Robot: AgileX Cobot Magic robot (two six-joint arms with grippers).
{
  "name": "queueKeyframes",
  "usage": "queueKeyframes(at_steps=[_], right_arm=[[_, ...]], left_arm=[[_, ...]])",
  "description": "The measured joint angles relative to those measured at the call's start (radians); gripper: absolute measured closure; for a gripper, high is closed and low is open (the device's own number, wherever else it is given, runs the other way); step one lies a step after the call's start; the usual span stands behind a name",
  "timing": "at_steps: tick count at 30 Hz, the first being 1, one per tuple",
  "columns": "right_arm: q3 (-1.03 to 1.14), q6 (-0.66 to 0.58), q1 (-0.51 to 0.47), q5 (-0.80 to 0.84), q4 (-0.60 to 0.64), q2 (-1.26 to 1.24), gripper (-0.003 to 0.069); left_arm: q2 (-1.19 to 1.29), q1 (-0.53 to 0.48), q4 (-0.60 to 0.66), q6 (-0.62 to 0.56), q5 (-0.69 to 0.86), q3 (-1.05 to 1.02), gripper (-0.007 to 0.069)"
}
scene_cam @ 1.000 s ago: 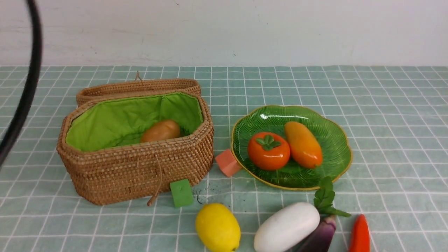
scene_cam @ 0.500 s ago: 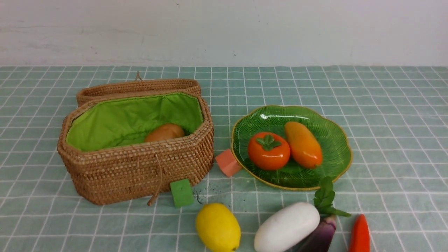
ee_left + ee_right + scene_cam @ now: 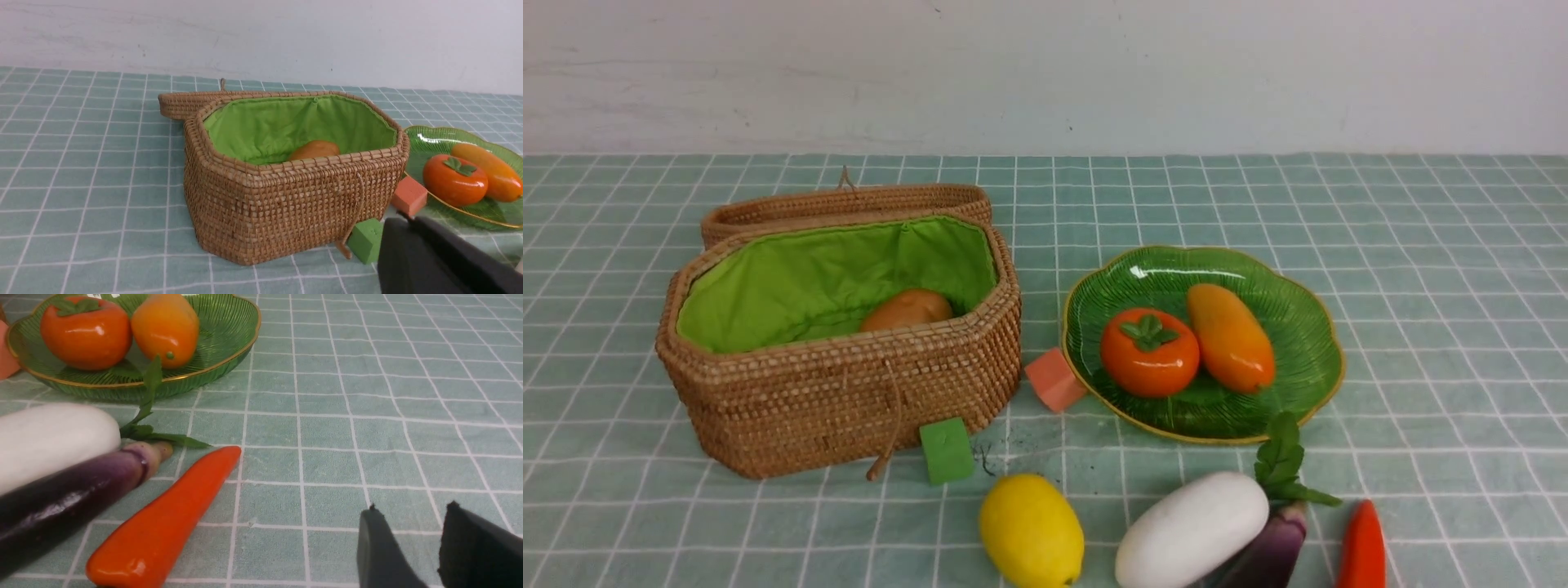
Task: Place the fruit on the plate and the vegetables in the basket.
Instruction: Use the right arm to grab a carrot and put it into the left basket
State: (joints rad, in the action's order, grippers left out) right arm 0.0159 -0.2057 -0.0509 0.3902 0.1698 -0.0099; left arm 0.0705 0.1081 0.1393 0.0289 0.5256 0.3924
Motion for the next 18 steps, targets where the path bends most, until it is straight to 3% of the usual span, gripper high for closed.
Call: queueKeyframes(at_steps=[8, 18], right_arm=[[0.0, 0.0, 0.0, 0.0, 0.0, 0.0, 0.0418], [0.0, 0.0, 0.0, 0.001, 0.0, 0.0, 0.0418]], left_arm=[[-0.082, -0.029, -0.04, 0.0, -0.216, -0.264, 0.0638], [-0.083, -0.098, -0.077, -0.023, -0.087, -0.412, 0.0634]])
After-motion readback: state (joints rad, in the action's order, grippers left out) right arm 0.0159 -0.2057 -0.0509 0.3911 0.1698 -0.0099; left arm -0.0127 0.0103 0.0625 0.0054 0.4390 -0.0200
